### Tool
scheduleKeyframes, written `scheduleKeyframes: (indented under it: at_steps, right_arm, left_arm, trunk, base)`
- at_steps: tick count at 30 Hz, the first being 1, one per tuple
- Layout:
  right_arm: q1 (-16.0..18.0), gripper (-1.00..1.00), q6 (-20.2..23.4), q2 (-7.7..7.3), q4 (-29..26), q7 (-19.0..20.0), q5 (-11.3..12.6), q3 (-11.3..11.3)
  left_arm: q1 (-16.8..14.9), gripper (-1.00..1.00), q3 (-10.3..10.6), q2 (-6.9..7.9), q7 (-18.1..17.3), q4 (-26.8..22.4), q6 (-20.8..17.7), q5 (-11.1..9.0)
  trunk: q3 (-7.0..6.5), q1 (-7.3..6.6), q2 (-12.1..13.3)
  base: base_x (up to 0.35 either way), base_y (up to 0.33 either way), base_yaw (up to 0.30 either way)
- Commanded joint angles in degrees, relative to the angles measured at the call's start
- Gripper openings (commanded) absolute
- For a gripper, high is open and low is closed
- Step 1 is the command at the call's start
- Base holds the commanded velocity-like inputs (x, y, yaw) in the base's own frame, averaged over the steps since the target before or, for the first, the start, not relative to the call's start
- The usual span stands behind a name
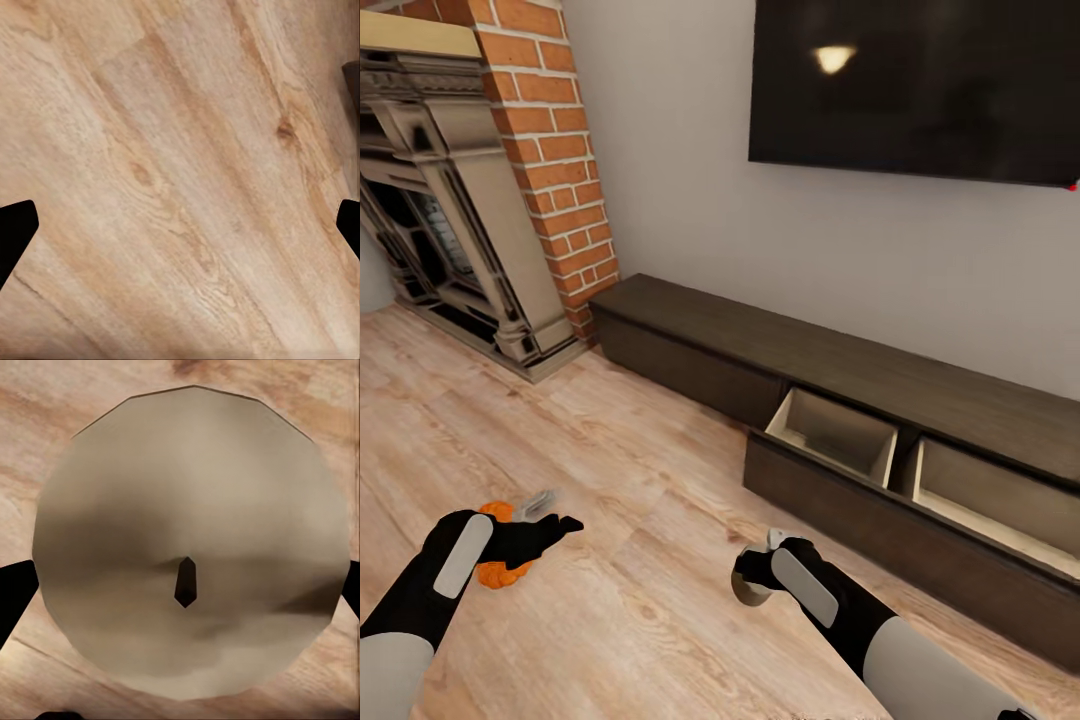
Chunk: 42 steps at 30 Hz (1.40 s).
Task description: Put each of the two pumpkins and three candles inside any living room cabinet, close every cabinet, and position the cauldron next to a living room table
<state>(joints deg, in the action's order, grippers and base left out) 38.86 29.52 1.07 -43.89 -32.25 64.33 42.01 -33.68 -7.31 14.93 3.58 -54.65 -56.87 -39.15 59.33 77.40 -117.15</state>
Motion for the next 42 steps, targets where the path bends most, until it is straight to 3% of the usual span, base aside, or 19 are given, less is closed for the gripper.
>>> scheduleKeyframes:
  at_steps: [1,14,42]
  right_arm:
    - [0.07,-1.0,0.01,-0.01,-0.05,-0.45,0.44,0.19]
    - [0.07,-1.0,0.01,-0.01,-0.05,-0.45,0.44,0.18]
    - [0.07,-1.0,0.01,-0.01,0.11,-0.45,0.44,0.18]
  left_arm:
    - [0.0,1.0,-0.07,0.01,0.38,-0.1,-0.26,-0.48]
    - [0.02,1.0,-0.07,0.01,0.38,-0.23,-0.26,-0.47]
    - [0.02,1.0,0.63,0.0,0.38,-0.36,-0.26,-0.4]
  trunk:
    - [0.01,-0.01,-0.02]
    - [-0.39,-0.01,-0.02]
    - [-1.19,-0.01,-0.02]
  base:
    - [-0.007,-0.015,-0.261]
    - [-0.028,-0.04,-0.263]
    - [-0.116,-0.276,-0.264]
